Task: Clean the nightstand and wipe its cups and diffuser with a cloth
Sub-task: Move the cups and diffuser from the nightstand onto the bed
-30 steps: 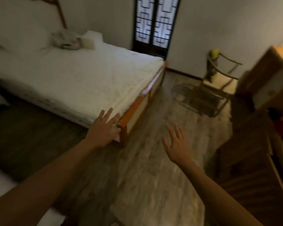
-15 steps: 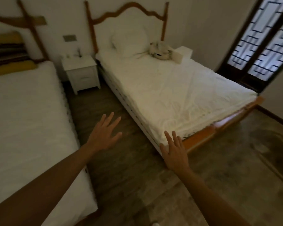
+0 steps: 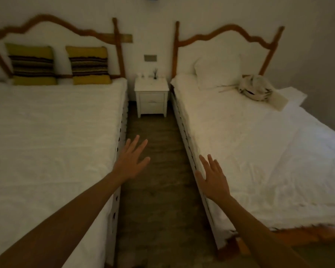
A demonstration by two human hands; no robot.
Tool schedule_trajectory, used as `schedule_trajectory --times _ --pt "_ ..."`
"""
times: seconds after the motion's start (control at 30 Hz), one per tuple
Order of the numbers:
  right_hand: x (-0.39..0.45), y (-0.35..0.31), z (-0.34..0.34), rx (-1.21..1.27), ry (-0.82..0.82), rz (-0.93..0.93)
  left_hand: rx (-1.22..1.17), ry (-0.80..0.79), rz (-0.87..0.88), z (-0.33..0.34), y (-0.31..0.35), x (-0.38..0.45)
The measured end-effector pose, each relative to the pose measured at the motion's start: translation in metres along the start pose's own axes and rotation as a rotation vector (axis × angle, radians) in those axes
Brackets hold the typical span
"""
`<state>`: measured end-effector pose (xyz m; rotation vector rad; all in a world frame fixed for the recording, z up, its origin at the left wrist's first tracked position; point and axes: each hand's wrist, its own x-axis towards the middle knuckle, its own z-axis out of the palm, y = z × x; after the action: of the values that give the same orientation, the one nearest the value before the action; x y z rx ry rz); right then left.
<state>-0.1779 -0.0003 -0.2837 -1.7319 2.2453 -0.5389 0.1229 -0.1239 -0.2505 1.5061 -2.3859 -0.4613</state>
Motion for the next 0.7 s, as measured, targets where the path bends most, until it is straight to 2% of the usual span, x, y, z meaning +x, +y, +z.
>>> schedule_trajectory --times 0.17,0.33,0.5,0.6,0.7 --pt "0.105 -0.004 -0.003 -0.055 -0.018 -0.087 0.028 0.039 -0.092 0.012 -0.031 0.062" --pt "0.226 -0.017 0.025 -0.154 0.017 -0.164 0.094 0.068 -0.137 0.026 -0.076 0.152" --pt "0.334 -0.041 0.045 -0.262 -0.032 -0.159 0.194 0.094 -0.129 0.022 -0.103 0.241" --pt "0.405 -0.06 0.045 -0.306 -0.006 -0.173 0.248 0.127 -0.083 0.009 -0.121 0.303" --pt "0.461 -0.076 0.046 -0.309 0.017 -0.169 0.268 0.11 -0.127 -0.003 -0.138 0.357"
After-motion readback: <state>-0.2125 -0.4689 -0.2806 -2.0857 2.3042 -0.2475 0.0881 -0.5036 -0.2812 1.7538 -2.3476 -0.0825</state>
